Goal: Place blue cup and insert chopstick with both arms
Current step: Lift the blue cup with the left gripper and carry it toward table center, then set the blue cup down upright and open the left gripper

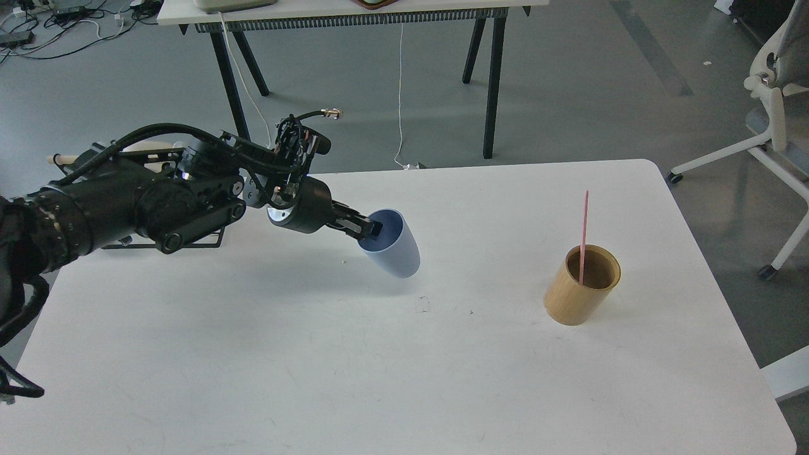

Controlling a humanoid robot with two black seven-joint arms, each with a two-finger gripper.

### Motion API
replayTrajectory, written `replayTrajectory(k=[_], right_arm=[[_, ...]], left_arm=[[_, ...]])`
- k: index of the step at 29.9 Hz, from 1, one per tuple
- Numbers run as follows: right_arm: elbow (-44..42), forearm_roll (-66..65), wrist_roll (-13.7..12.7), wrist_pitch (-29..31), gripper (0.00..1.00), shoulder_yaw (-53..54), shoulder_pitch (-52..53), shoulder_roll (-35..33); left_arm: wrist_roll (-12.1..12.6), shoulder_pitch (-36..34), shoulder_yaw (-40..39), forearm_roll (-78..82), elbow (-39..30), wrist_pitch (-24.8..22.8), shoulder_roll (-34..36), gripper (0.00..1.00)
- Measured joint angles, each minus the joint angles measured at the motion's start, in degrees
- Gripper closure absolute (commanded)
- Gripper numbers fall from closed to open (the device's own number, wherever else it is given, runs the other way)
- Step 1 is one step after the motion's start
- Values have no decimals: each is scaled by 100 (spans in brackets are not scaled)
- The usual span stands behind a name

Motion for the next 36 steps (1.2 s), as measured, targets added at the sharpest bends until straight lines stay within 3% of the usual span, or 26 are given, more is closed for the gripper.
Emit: replayTrajectory(k=[10, 20, 27, 36], right_arm=[[-232, 26, 0, 2, 3, -11, -104, -6], [-235, 27, 0, 2, 2, -16, -150, -6], [-228, 26, 0, 1, 2, -10, -165, -6], [-231, 20, 0, 1, 2, -54, -166, 3]], left_arm=[[-1, -298, 933, 6, 724, 10, -1258, 94], [0, -316, 1284, 40, 1585, 79, -1363, 93], [0, -239, 1284, 39, 1572, 77, -1365, 93], [0, -244, 1102, -41, 1029, 47, -1365, 93]])
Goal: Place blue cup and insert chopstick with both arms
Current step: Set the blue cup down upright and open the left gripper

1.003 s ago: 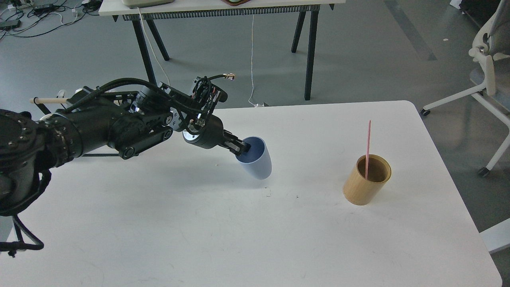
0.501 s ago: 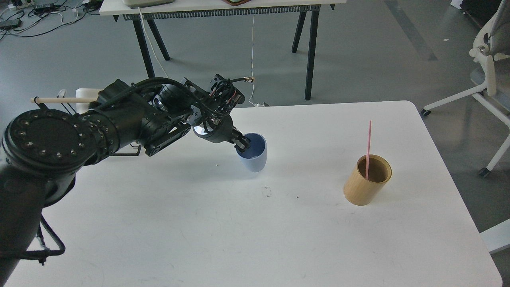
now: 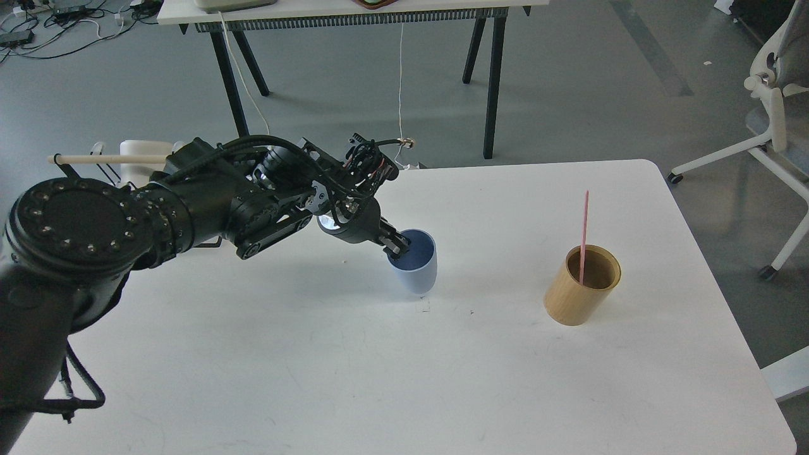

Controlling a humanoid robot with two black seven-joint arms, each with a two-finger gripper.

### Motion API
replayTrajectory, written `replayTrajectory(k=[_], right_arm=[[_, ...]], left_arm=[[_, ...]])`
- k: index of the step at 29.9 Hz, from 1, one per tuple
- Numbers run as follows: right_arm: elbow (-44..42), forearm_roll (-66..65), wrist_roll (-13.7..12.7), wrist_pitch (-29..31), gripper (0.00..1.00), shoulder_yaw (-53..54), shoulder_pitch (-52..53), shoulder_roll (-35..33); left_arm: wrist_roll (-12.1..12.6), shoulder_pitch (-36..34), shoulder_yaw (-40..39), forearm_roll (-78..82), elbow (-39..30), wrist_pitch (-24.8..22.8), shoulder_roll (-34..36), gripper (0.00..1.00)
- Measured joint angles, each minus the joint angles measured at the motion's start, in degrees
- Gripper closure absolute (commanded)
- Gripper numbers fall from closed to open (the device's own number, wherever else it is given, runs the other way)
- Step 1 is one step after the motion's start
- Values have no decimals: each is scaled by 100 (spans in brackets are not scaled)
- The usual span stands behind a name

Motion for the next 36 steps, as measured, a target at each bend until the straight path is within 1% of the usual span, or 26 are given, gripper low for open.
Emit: replayTrajectory(k=[7, 20, 27, 32, 34, 36], right_arm=[[-5, -2, 0, 0, 2, -10, -1, 1], [-5, -2, 0, 0, 2, -2, -61, 44], [1, -2, 0, -1, 2, -4, -61, 53], [20, -2, 0, -1, 2, -17, -52, 54], [30, -2, 0, -1, 2, -19, -50, 54], [44, -7, 0, -1, 2, -25, -50, 57]], left_arm=[[0, 13, -10, 18, -22, 7, 0, 91], [0, 255, 0, 41, -11, 48, 1, 85], [0, 278, -49, -1, -13, 51, 1, 78], [0, 278, -370, -22, -32, 1, 1, 64], [0, 279, -548, -23, -50, -19, 1, 52], [0, 306, -703, -24, -63, -34, 1, 44]])
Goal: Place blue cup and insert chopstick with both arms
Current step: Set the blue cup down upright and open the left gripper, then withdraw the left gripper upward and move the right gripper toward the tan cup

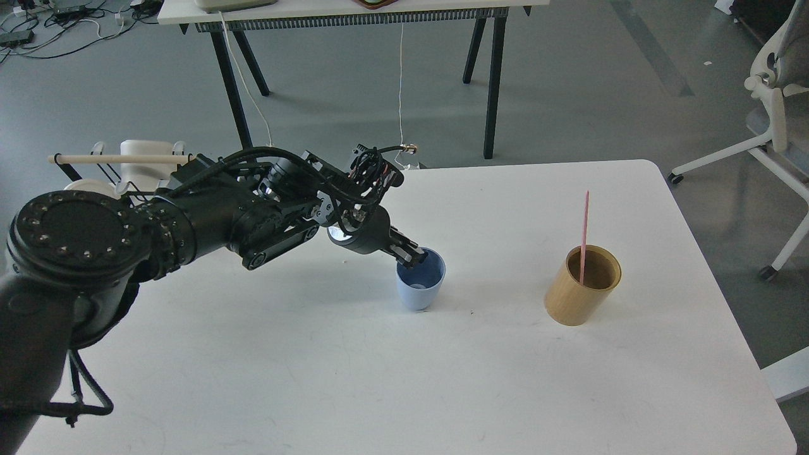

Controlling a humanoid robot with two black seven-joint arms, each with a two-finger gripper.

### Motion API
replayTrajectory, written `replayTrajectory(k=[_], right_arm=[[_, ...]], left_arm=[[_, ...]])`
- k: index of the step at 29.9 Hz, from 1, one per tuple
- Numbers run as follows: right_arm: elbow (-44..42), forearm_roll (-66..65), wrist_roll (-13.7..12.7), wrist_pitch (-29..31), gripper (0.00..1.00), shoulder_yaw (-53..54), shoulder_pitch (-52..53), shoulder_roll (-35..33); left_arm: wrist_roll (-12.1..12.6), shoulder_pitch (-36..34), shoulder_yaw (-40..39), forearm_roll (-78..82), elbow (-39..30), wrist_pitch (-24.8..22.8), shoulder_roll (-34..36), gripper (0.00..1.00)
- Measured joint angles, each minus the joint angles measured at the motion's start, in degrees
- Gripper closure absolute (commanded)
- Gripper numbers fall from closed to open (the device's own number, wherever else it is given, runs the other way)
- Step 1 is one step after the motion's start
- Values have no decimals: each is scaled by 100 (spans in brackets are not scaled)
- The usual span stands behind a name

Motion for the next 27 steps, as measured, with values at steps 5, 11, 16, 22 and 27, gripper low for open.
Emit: replayTrajectory(k=[5, 11, 16, 22, 27], right_arm=[[96, -93, 0, 0, 2, -21, 18, -33], [184, -823, 0, 0, 2, -174, 268, -68], [821, -2259, 0, 1, 2, -320, 474, -141], [2018, -4126, 0, 1, 2, -342, 453, -402], [2983, -5889, 1, 1, 2, -366, 310, -593]], left_arm=[[0, 214, -697, -144, -25, -162, 0, 25], [-1, 733, -2286, -916, -106, -209, 101, 19], [1, 1315, -3567, -1407, -586, -210, 870, 17], [1, 2156, -5190, -2236, -1240, -210, 1480, 15], [1, 2725, -6331, -2787, -1552, -210, 1658, 14]])
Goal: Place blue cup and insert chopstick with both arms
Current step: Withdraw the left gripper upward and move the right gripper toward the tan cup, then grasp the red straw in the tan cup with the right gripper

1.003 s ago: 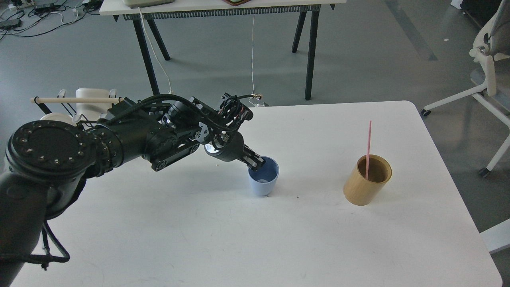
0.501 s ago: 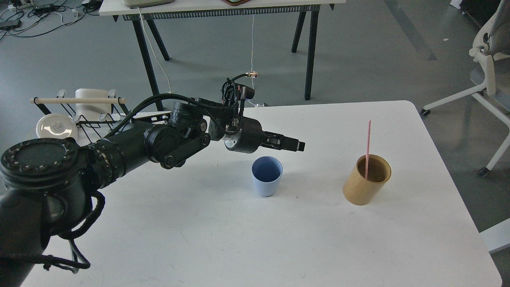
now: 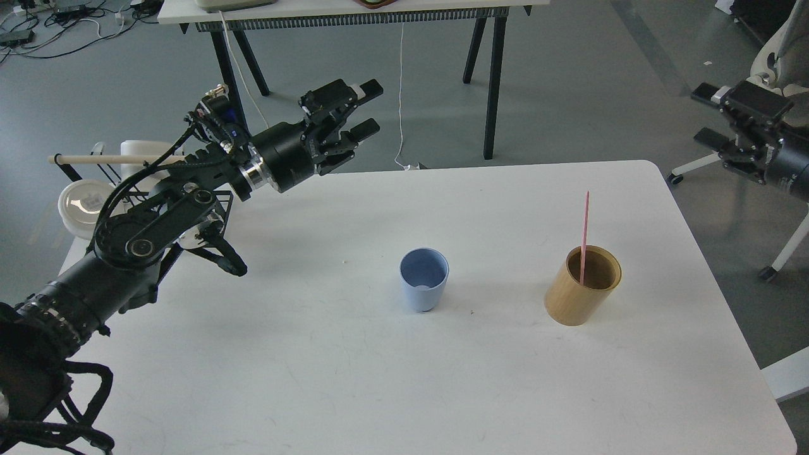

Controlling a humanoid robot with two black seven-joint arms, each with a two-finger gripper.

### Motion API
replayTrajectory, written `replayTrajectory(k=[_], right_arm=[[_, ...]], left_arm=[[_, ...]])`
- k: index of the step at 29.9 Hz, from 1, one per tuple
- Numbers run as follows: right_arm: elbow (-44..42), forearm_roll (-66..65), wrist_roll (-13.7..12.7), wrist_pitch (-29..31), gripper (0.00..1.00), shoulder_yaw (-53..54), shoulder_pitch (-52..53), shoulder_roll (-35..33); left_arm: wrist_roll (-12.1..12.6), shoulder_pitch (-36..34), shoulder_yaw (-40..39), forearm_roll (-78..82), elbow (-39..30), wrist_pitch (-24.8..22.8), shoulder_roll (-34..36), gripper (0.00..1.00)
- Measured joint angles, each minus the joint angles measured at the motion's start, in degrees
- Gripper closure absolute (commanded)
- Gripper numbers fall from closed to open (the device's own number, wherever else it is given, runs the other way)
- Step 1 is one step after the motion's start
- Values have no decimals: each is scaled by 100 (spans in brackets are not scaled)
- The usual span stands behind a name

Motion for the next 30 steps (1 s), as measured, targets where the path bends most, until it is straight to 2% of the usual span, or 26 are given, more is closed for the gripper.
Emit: replayTrajectory(k=[3, 9, 12, 15, 20, 30], right_arm=[[593, -785, 0, -227, 2, -87, -170, -205], [1085, -2058, 0, -2129, 3, -1049, -369, -378], [1099, -2153, 0, -2644, 6, -1472, -371, -350], [1100, -2170, 0, -2850, 10, -1613, -379, -281], [1069, -2238, 0, -2898, 26, -1660, -385, 21], [770, -2381, 0, -2936, 34, -1843, -320, 488]], left_arm=[[0, 162, -347, -114, -65, 1, 65, 14], [0, 260, -412, -139, -219, 0, 120, 14], [-1, 269, -391, -139, -223, 0, 99, 14], [-1, 278, -380, -139, -223, 0, 84, 14], [-2, 340, -380, -140, -223, 0, 79, 14], [-2, 500, -411, -130, -213, 0, 76, 14]])
